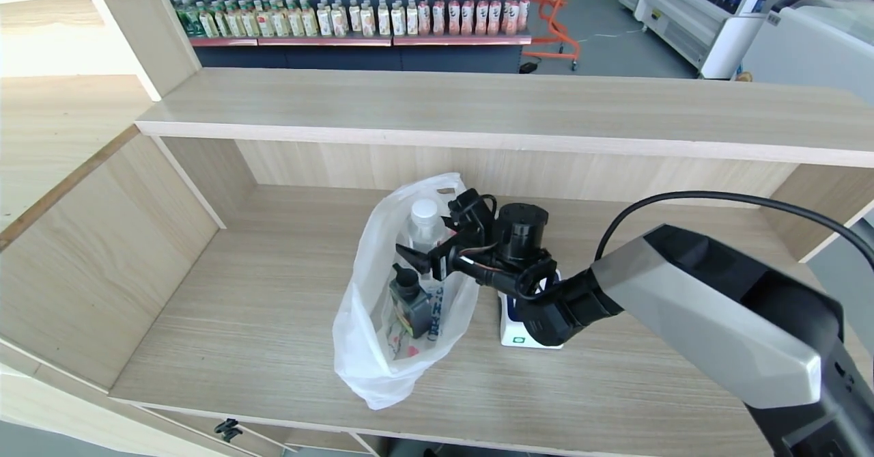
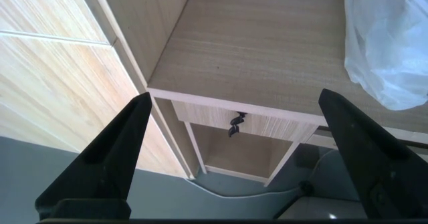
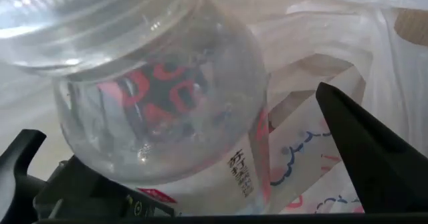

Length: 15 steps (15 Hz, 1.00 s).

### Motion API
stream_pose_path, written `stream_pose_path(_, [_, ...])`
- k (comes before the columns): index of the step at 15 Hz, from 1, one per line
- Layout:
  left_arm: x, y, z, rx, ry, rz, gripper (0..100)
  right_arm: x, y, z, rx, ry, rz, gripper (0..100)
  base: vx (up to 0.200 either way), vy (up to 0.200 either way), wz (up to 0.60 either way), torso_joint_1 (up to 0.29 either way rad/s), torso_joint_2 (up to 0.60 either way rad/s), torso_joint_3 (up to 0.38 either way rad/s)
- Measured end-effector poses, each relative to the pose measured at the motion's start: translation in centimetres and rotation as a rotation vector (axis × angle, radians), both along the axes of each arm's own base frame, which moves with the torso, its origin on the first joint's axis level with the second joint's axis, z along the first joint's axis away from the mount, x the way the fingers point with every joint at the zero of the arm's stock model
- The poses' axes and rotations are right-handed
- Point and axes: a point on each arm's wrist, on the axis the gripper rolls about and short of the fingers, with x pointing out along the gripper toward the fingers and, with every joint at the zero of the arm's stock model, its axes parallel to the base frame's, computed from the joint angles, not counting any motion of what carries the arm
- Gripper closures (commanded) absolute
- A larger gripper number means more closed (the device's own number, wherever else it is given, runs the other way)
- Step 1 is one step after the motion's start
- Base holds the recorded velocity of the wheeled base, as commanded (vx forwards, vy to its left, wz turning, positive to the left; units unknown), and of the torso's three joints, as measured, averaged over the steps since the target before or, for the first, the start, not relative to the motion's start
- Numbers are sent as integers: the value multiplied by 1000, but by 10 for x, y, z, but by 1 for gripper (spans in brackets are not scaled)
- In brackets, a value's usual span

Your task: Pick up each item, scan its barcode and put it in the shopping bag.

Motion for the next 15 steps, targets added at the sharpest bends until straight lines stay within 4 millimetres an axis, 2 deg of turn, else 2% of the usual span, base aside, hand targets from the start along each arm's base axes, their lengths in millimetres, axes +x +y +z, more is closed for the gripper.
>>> stream_pose_path(5, [0,0,0,0,0,0,0,-10,-13,35,152,140,2,0,0,0,0,0,0,0])
stream_pose_path(7, [0,0,0,0,0,0,0,-28,-31,52,158,205,-11,0,0,0,0,0,0,0])
stream_pose_path(10, [0,0,0,0,0,0,0,-77,-73,79,155,295,-37,0,0,0,0,0,0,0])
stream_pose_path(15, [0,0,0,0,0,0,0,-182,-173,102,125,342,-167,0,0,0,0,0,0,0])
